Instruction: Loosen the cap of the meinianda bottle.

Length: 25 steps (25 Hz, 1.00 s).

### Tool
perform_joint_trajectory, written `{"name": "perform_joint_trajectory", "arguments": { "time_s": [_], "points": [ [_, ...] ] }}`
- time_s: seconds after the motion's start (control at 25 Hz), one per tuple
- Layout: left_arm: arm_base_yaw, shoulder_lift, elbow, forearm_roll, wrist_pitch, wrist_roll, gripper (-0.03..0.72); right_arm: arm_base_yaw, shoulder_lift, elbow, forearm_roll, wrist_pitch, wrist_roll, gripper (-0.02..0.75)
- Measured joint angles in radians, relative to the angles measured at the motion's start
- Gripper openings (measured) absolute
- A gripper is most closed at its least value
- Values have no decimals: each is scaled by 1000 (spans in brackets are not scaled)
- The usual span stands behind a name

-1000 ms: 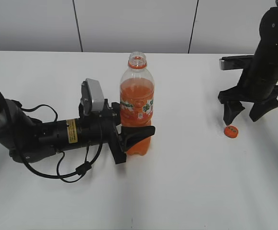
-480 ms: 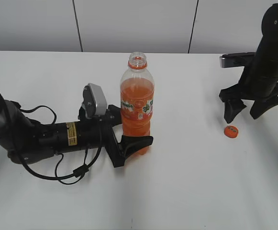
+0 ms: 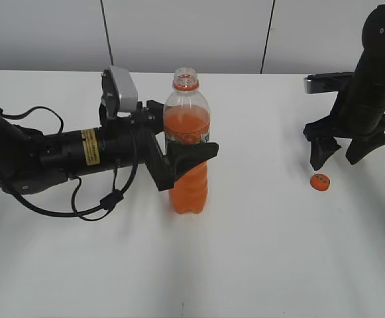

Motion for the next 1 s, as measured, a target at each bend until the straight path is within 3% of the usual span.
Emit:
{"name": "perform_joint_trajectory", "arguments": {
  "time_s": [0.44,1.0],
  "points": [
    [0,-159,0,26,-2,-166,549,0,0,0,4,-16,-8,566],
    [0,-313,1,20,-2,-207,549,0,0,0,5,-28,-16,566]
  ]
}}
